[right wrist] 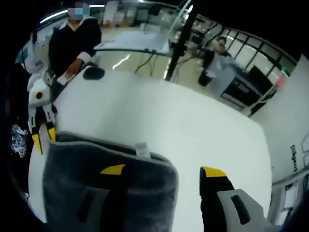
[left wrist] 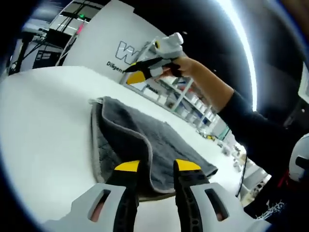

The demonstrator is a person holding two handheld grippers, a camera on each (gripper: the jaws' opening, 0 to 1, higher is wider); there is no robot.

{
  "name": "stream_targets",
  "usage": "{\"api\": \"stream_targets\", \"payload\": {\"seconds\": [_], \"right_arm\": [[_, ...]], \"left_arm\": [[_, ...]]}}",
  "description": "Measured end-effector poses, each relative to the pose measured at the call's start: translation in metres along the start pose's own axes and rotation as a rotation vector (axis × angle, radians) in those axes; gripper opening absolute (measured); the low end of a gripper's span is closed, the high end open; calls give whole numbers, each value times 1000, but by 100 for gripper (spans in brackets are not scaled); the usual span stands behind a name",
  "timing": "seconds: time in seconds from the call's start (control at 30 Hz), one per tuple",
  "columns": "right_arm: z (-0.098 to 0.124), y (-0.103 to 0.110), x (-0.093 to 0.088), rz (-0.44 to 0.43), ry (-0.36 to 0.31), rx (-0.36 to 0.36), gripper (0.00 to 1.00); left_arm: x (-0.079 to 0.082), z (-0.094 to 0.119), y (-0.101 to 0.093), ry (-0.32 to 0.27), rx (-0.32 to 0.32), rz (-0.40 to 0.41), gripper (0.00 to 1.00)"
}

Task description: Open the folded towel by lifting each exposed corner and separating the folded layers until the towel lies flat within the target outline without major curled edges

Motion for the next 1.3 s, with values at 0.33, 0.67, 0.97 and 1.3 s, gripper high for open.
{"api": "stream_targets", "payload": {"seconds": [0.33,0.67,0.97,1.3], "right_arm": [[-5,-16,3,39,35,48,57],[6,-16,11,86,80,40,57],[10,-15,7,113,112,22,55],[-15,-19,0,76,120,62,51]], "left_arm": [[-6,-7,-2,10,81,-59,21],[-3,1,4,-29,110,-39,8],[1,5,1,-101,80,-32,2],[3,11,-1,-175,-3,91,1]]}}
Point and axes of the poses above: the point that each gripper's makers call its tool centre point, and the gripper's own axes: z roughly backward along the fingers, y roughly to its left, x roughly out of its top, the point moved 5 cm from there along z, roughly backward along the fingers, and after that the axes turned 14 degrees about y, right-handed, at the moved point
